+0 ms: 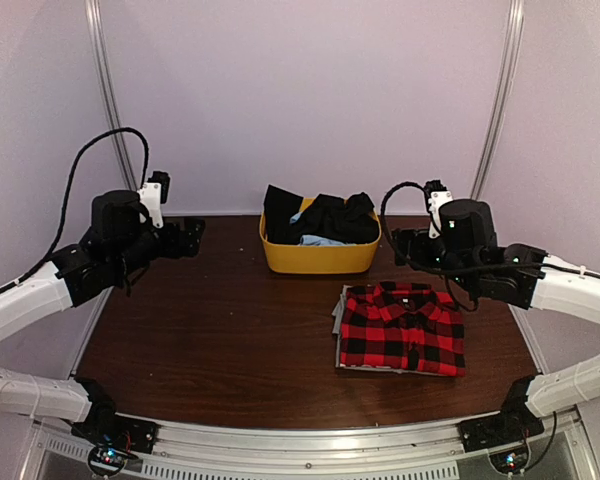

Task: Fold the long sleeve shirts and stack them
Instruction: Move the bin to the corner of the board.

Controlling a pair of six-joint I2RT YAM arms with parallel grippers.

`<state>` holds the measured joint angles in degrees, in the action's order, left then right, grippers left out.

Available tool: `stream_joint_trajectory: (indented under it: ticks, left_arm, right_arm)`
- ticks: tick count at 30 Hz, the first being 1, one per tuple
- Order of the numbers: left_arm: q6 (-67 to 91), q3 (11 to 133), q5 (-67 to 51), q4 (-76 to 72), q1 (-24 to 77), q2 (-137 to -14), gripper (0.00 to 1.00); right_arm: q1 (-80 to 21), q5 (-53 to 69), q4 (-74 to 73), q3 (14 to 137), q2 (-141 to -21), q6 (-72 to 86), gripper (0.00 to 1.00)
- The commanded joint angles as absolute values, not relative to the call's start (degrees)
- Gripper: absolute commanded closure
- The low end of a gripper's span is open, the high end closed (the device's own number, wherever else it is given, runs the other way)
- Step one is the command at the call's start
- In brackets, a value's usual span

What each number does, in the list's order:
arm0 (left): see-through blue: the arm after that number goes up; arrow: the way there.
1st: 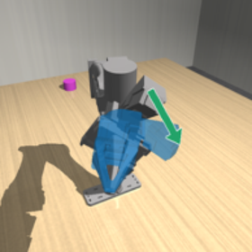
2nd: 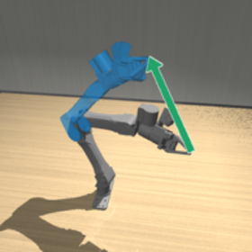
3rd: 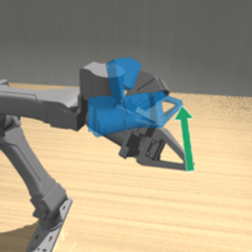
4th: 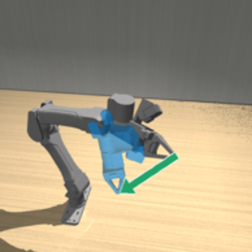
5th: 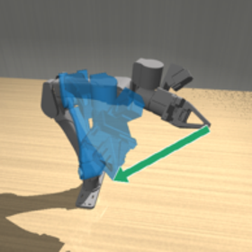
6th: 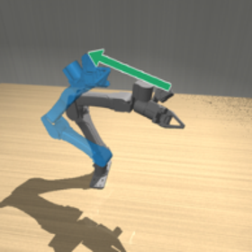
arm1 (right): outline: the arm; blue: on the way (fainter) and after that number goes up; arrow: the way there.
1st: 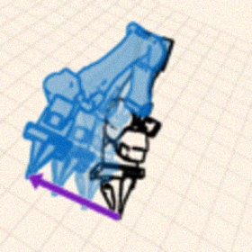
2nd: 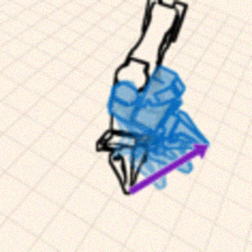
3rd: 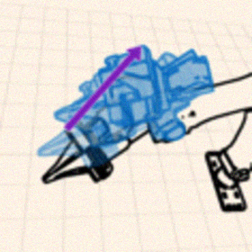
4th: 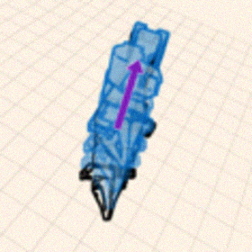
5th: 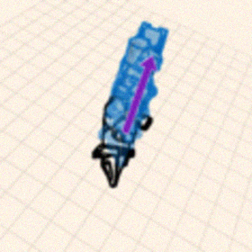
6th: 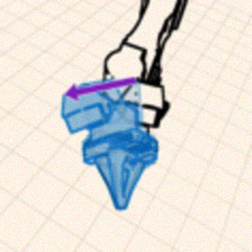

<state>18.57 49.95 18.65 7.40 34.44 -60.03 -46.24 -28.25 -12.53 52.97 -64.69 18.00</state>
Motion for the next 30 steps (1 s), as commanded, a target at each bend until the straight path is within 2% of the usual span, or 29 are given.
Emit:
stream_joint_trajectory:
  ticks: [1,20,30]
  left_arm:
    - [18.95,49.16,18.72,4.92,34.05,-59.73,0.02]
    - [20.80,50.99,16.22,5.64,34.08,-62.52,0.02]
    - [22.27,57.55,12.02,6.93,34.04,-72.90,0.03]
  right_arm:
    - [-45.88,-27.82,-11.68,53.09,-64.69,18.19,0.00]
    - [-45.88,-28.14,-12.70,53.70,-64.94,19.82,0.00]
    - [-45.87,-27.34,-11.75,53.48,-65.87,20.26,0.00]
